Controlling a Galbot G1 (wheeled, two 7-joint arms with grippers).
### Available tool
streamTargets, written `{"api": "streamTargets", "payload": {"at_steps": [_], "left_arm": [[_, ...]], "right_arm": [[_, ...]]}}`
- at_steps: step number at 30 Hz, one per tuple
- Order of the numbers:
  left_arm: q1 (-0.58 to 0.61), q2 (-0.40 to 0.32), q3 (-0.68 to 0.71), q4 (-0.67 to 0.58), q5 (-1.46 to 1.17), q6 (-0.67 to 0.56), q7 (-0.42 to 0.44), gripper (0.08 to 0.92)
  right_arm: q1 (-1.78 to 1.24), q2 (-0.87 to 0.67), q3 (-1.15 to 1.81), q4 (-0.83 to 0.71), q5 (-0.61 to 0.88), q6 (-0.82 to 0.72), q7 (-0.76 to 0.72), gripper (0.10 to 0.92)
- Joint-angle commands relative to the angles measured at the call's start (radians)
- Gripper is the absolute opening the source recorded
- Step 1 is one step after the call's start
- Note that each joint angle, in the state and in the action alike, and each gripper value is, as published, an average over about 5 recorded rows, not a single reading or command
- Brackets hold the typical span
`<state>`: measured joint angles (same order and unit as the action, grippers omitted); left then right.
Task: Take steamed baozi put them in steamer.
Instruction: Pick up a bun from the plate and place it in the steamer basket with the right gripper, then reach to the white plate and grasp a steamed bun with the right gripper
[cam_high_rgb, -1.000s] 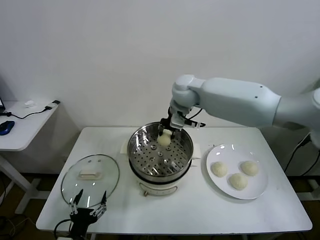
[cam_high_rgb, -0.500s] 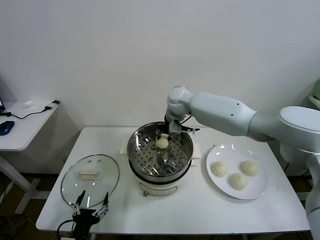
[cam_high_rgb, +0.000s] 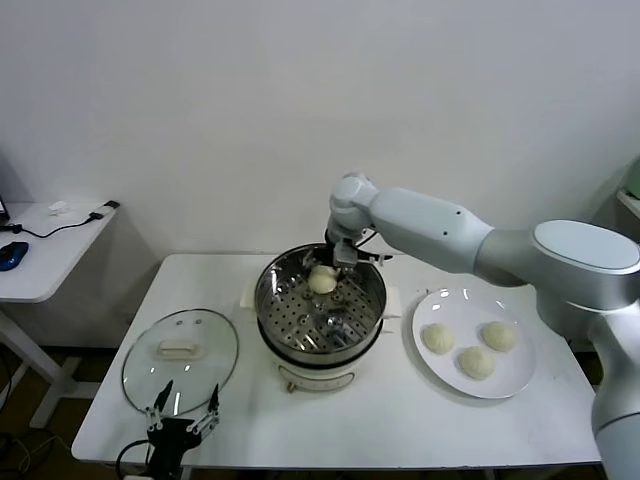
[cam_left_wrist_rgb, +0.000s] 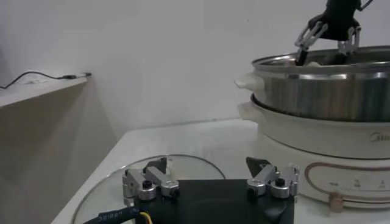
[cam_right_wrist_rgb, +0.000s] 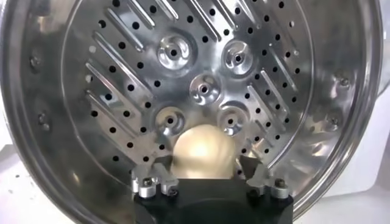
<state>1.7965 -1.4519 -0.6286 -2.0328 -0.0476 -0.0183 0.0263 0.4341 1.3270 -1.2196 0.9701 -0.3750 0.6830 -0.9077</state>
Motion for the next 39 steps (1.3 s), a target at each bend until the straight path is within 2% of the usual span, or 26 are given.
{"api": "streamTargets", "payload": {"at_steps": [1,4,8,11,16,21,24,27,39], "left_arm": [[0.005,-0.003,0.003,-0.015,0.014,-0.001,0.001,0.823],[0.007,-0.004,0.004,-0.022,0.014,0.001,0.003,0.823],[0.013,-0.001,0.003,-0.024,0.017,0.001,0.005,0.823],[0.014,0.002,0.002,-0.026,0.016,0.0,0.005,0.823],[0.015,0.005,-0.001,-0.034,0.015,-0.001,0.006,0.823],[0.012,0.004,-0.003,-0.032,0.015,0.003,0.006,0.823],[0.011,0.003,-0.003,-0.028,0.017,0.003,0.007,0.823],[0.012,0.002,-0.006,-0.024,0.021,0.0,0.007,0.823],[0.014,-0.005,-0.012,-0.012,0.022,-0.006,0.004,0.823]], "right_arm": [[0.089,-0.014,-0.015,0.026,0.216,0.012,-0.105,0.82],[0.18,-0.071,-0.04,0.083,0.427,-0.042,-0.188,0.822],[0.372,-0.199,-0.168,0.123,0.799,-0.209,-0.353,0.823],[0.458,-0.314,-0.274,0.109,0.934,-0.353,-0.398,0.823],[0.477,-0.551,-0.46,0.169,0.961,-0.559,-0.306,0.823],[0.447,-0.725,-0.576,0.355,0.948,-0.768,-0.189,0.823],[0.391,-0.747,-0.566,0.428,0.974,-0.899,-0.1,0.823],[0.307,-0.734,-0.509,0.441,0.985,-0.968,-0.034,0.823],[0.022,-0.654,-0.337,0.333,0.91,-1.025,0.068,0.823]]}}
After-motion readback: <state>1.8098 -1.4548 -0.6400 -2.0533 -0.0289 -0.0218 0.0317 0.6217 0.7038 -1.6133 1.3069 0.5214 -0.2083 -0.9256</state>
